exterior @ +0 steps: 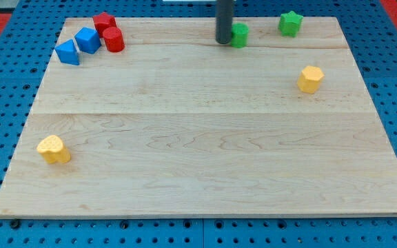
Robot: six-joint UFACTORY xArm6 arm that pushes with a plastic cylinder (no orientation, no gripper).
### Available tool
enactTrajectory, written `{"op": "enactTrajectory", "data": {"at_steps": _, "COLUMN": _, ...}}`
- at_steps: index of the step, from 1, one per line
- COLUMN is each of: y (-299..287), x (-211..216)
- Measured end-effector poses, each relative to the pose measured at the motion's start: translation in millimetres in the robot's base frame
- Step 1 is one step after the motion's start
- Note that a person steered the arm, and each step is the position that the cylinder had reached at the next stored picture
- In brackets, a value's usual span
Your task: Slide the green star towards green circle
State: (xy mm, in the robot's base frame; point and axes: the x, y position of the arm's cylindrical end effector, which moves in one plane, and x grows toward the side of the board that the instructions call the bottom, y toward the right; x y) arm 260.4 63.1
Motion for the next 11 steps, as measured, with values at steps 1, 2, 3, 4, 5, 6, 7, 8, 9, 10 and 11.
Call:
{"op": "enactTrajectory", "data": {"at_steps": 1, "y": 0.4, "x": 38.7}}
{"op": "enactTrajectory", "data": {"at_steps": 2, "y": 2.6, "x": 64.9}}
{"op": "enactTrajectory", "data": {"at_steps": 3, "y": 54.4, "x": 24.7}}
{"op": "enactTrajectory", "data": {"at_steps": 4, "y": 178.8, "x": 24.7}}
{"op": "enactTrajectory", "data": {"at_steps": 5, "y": 253.7, "x": 7.9}}
{"op": "enactTrajectory", "data": {"at_steps": 6, "y": 281.1, "x": -12.5}}
{"op": "enactTrajectory", "data": {"at_steps": 7, "y": 242.0, "x": -36.0}}
{"op": "enactTrajectory", "data": {"at_steps": 8, "y": 191.4, "x": -57.6}}
{"op": "enactTrajectory", "data": {"at_steps": 9, "y": 123.1, "x": -60.9}}
{"op": "enactTrajectory", "data": {"at_steps": 10, "y": 9.4, "x": -8.0}}
{"op": "enactTrajectory", "data": {"at_steps": 11, "y": -70.1, "x": 41.7}}
